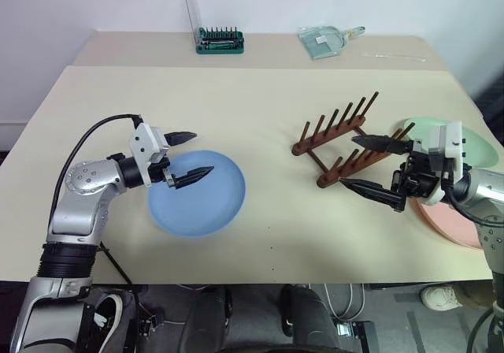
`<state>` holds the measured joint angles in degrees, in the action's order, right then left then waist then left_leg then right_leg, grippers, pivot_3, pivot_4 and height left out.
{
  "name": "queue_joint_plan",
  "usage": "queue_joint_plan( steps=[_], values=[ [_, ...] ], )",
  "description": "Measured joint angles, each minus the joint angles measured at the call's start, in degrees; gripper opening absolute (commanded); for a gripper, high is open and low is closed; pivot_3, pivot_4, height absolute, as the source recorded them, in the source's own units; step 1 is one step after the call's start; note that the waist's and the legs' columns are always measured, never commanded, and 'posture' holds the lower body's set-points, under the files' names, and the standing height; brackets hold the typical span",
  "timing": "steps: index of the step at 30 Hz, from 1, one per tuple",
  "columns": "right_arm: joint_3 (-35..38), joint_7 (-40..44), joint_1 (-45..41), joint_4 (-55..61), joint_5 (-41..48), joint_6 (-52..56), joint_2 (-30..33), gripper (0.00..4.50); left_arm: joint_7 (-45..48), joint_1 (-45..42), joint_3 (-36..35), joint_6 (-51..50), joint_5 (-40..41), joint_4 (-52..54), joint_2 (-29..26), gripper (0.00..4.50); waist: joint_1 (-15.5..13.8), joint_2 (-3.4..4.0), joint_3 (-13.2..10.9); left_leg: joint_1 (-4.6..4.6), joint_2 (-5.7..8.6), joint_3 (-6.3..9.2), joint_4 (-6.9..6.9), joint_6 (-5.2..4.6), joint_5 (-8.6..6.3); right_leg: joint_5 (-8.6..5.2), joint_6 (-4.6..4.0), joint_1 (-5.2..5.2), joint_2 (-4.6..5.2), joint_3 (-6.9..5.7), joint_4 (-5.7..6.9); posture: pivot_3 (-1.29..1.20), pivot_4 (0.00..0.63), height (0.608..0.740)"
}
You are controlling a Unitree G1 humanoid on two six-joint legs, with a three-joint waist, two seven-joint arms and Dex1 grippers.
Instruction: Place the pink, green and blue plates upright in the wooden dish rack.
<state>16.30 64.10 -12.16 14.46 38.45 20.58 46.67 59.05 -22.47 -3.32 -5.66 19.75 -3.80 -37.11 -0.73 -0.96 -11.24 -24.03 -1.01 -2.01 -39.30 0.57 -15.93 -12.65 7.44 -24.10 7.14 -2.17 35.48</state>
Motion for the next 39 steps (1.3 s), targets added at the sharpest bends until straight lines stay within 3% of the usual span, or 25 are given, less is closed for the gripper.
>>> queue_joint_plan(
  steps=[10,16,25,30,34,39],
  values=[
    [-0.27,-0.17,-1.34,-0.22,0.06,0.44,-0.08,4.47,-1.34,1.6,0.05,-0.51,0.04,1.37,0.5,4.5,-0.04,0.0,0.0,0.0,0.0,0.0,0.0,0.0,0.0,0.0,0.0,0.0,0.0,0.0,0.01,0.0,0.15,0.724],
    [-0.27,-0.1,-2.68,-0.77,0.41,0.53,-0.15,4.47,-0.63,-2.13,0.34,-2.4,-0.34,0.44,-0.09,4.5,0.01,0.0,0.0,0.0,0.0,-0.01,0.0,0.0,0.0,0.0,0.0,0.0,0.0,0.0,-0.02,0.0,0.15,0.724],
    [-3.8,-0.25,-6.42,-3.1,-1.49,-2.24,-3.48,4.47,0.33,-2.12,-0.98,-4.44,0.47,0.57,-3.32,4.5,0.01,0.01,0.0,-0.01,-0.01,-0.02,0.01,0.0,0.0,0.0,0.0,-0.02,-0.01,0.0,-0.02,0.0,0.15,0.724],
    [-3.98,0.34,-8.04,-4.19,-1.77,-3.14,-3.52,4.47,-2.66,-6.96,-0.13,-15.99,4.51,4.35,-1.03,4.5,-0.23,-0.03,0.0,-0.04,0.02,0.07,-0.05,0.0,0.0,0.0,0.0,0.06,-0.01,-0.01,-0.03,0.0,0.15,0.724],
    [0.23,2.41,-1.9,-3.83,-1.39,-3.0,0.2,4.47,-9.86,-17.79,6.66,-32.66,5.27,11.13,3.82,4.5,-1.45,-0.03,0.0,-0.15,0.08,0.2,-0.12,0.0,0.0,0.01,0.02,0.12,-0.01,-0.05,-0.08,0.0,0.15,0.724],
    [10.05,2.85,6.29,-2.69,-0.54,-2.55,3.11,4.47,-13.33,-20.67,19.54,-38.0,0.41,13.69,9.75,4.5,-1.14,0.01,0.03,0.07,0.02,0.2,-0.09,0.0,0.0,0.0,0.01,0.26,-0.12,-0.04,-0.15,0.0,0.15,0.724]
  ],
)
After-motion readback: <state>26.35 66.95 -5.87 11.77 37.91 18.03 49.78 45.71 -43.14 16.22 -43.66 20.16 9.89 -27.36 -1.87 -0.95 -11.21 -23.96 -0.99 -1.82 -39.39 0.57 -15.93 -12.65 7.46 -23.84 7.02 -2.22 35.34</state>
